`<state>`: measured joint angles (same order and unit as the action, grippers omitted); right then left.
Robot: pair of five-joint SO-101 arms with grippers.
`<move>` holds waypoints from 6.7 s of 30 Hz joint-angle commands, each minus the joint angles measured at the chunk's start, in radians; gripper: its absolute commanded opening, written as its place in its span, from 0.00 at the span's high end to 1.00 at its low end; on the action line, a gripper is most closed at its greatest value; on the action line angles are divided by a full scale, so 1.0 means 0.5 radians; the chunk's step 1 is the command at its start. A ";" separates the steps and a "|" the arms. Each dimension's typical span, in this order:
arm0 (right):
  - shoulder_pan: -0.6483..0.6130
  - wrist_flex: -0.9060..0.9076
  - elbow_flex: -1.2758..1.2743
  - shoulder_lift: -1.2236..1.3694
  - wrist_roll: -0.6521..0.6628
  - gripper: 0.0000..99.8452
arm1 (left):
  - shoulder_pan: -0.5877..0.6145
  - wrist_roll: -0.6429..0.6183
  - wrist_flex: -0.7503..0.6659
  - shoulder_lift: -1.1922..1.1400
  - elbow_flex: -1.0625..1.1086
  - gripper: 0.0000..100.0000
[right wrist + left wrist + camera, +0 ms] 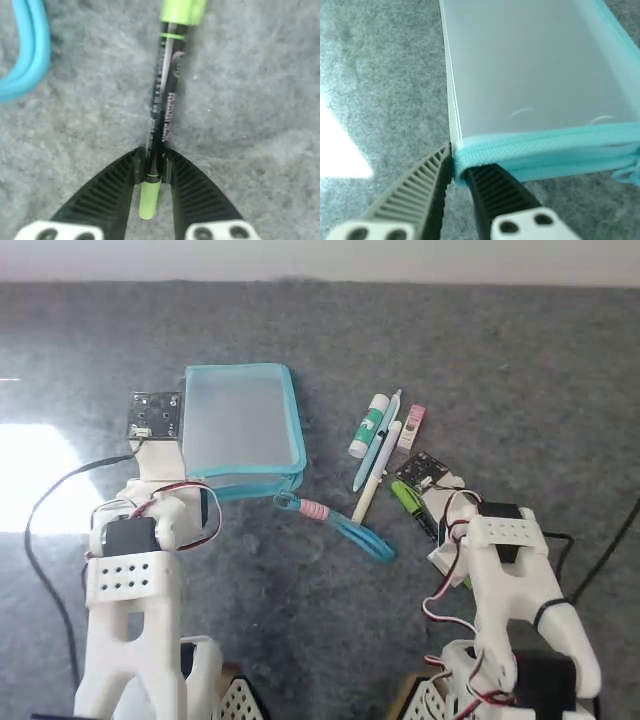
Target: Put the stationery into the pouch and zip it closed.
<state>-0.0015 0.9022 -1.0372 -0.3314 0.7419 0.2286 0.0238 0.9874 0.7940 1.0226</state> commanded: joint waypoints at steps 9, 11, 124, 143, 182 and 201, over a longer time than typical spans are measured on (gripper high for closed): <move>-0.100 0.640 0.301 -0.898 -0.359 0.98 | -0.009 -0.018 -0.037 0.037 -0.008 0.99; -0.226 0.888 0.476 -1.100 -0.451 0.98 | -0.009 -0.018 -0.037 0.037 -0.008 0.99; -0.680 0.087 1.218 0.115 -1.295 0.74 | 0.132 -0.212 -0.074 0.040 -0.204 0.99; -0.821 0.410 1.553 0.987 -1.906 0.74 | 0.129 -0.203 -0.086 0.040 -0.189 0.99; -0.710 0.937 1.835 1.014 -1.218 0.99 | 0.123 -0.212 -0.086 0.040 -0.186 0.99; -1.447 1.613 1.921 0.121 -0.908 0.99 | -0.003 -0.215 -0.310 0.037 -0.026 0.99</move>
<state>-0.6889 1.6724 -0.1181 -0.2317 0.2770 0.2608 -0.0836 0.9030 0.7956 0.9996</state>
